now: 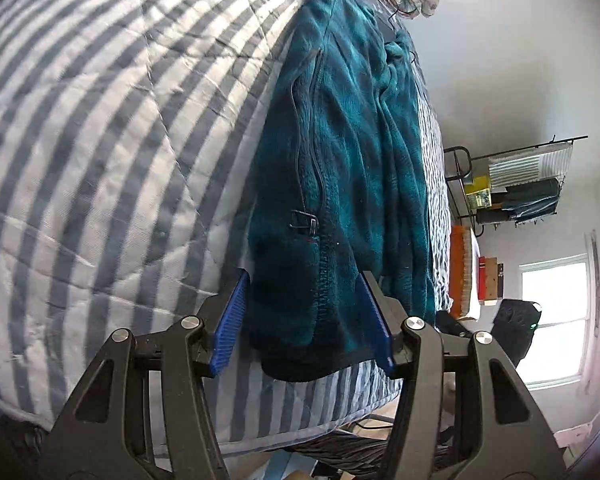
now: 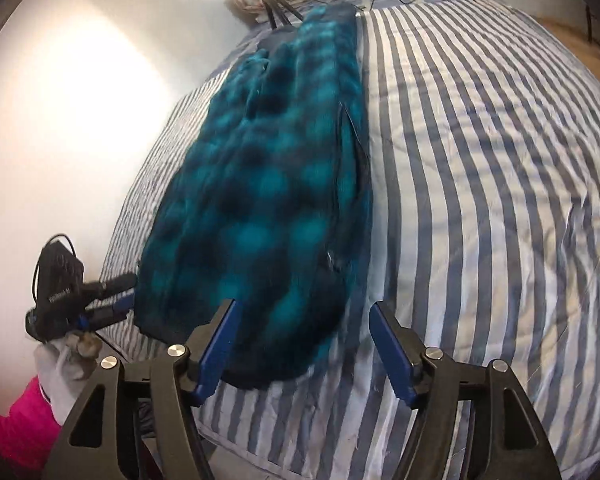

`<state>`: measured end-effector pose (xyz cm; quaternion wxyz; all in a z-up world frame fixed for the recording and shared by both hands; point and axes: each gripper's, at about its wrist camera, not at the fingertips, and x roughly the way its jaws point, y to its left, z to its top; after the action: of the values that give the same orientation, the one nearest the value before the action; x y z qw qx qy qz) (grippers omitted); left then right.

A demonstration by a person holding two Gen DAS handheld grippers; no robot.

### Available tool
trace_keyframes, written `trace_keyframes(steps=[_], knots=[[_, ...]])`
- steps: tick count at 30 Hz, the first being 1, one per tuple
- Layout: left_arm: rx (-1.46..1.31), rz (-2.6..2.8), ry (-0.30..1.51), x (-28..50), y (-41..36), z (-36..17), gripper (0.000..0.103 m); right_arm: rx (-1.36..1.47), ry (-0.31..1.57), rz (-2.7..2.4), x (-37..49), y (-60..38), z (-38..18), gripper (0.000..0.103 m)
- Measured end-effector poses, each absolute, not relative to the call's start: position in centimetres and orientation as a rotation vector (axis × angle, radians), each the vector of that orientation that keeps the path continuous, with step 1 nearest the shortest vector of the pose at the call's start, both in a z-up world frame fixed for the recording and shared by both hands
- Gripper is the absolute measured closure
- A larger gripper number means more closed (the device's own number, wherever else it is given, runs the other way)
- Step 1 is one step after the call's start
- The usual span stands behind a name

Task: Fold large clothes
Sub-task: 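Grasp the jacket hem with both tools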

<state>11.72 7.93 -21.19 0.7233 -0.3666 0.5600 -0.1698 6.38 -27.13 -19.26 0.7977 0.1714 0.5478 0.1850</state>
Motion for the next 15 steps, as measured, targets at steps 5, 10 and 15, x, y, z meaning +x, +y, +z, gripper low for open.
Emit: trace_keyframes(steps=[5, 10, 15], knots=[[-0.805, -0.404, 1.259, 11.4, 6.2, -21.9, 0.055, 0.513, 1.225, 0.433, 5.8, -27.6, -22.1, 0.035], [-0.746, -0.408, 1.249, 11.3, 5.4, -21.5, 0.090, 0.595, 1.233, 0.514, 5.7, -26.8, -23.7, 0.052], [-0.736, -0.425, 1.172, 10.1, 6.7, -18.0, 0.092, 0.503, 1.225, 0.574, 5.5, -24.8, -21.9, 0.090]])
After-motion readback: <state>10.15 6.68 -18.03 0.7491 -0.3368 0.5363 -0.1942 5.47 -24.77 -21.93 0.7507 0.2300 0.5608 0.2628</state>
